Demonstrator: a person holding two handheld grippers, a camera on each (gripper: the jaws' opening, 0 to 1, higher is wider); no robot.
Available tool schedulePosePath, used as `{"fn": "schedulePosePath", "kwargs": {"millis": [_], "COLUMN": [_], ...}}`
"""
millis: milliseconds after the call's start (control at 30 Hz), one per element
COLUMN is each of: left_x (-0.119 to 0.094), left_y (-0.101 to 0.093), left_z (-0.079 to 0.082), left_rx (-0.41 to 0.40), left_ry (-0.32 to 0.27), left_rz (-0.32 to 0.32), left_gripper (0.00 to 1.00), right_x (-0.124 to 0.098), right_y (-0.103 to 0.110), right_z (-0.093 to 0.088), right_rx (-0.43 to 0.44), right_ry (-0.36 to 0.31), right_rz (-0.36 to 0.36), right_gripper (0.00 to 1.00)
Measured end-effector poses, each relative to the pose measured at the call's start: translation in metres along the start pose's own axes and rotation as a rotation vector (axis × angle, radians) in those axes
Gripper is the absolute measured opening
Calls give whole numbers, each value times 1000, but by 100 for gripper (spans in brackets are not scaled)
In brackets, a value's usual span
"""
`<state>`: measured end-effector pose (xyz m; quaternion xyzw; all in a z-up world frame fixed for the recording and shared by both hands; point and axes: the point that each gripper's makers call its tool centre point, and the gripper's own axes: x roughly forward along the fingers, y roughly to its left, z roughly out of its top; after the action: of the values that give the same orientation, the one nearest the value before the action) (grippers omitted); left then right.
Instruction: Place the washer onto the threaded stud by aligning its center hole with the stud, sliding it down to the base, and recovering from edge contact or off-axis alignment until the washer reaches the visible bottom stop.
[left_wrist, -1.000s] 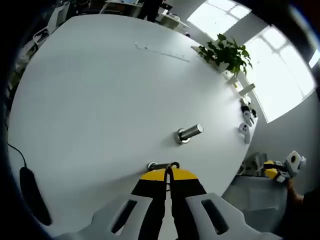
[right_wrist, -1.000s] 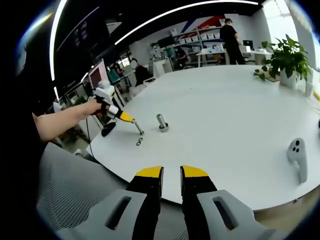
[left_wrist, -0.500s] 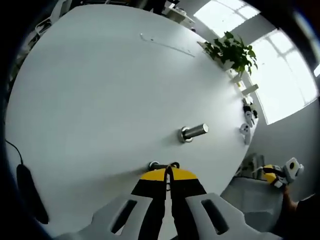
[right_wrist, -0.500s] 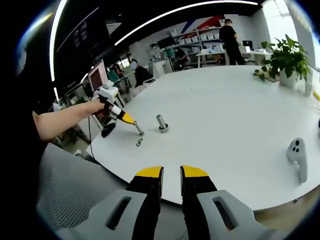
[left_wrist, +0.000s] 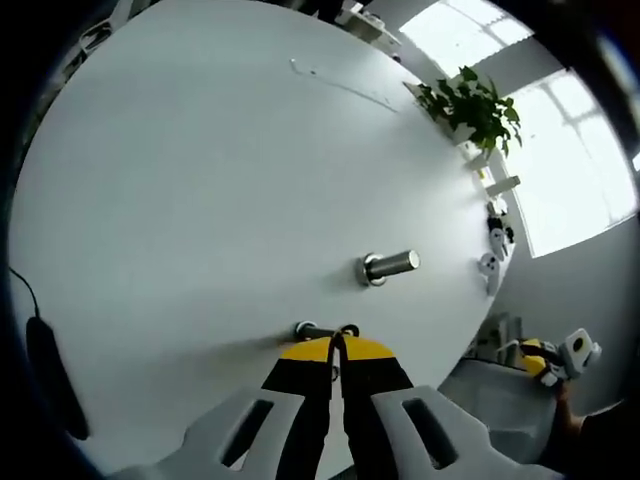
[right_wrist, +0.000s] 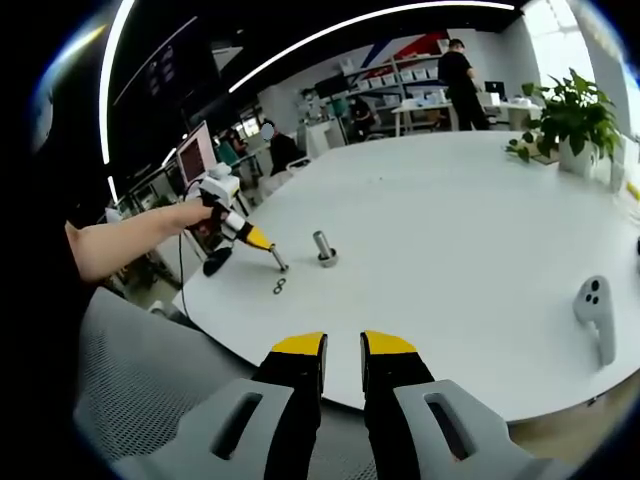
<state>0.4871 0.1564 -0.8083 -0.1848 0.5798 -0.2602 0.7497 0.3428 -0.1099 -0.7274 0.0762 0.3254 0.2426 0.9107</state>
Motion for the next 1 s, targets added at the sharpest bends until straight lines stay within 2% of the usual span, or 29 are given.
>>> {"fn": "schedulePosePath", "kwargs": {"millis": [300, 433, 533, 567, 633, 767, 1000], "left_x": [1, 0, -1, -1, -1, -1, -5], "left_y": [3, 4, 3, 1, 2, 5, 2], "left_z": [-3, 1, 3, 1, 4, 4, -2], "left_rx": [-41, -35, -29, -51, -37, -12, 33], "left_ry": [25, 5, -8, 6, -15, -16, -31], "left_rz": [-26, -29, -41, -59, -60, -52, -58], "left_gripper": [0, 0, 5, 8, 9, 10, 9], "right_x": [0, 0, 0, 0, 0, 0, 0], "right_y": [0, 0, 0, 0, 0, 0, 0], "right_z": [0, 0, 0, 0, 0, 0, 0], "right_rx": [2, 4, 5, 5, 4, 6, 5], "right_ry": [-1, -2, -2, -2, -1, -3, -1], "right_rz": [0, -1, -1, -1, -1, -2, -2], "right_gripper": [16, 16, 16, 16, 16, 16, 16]}}
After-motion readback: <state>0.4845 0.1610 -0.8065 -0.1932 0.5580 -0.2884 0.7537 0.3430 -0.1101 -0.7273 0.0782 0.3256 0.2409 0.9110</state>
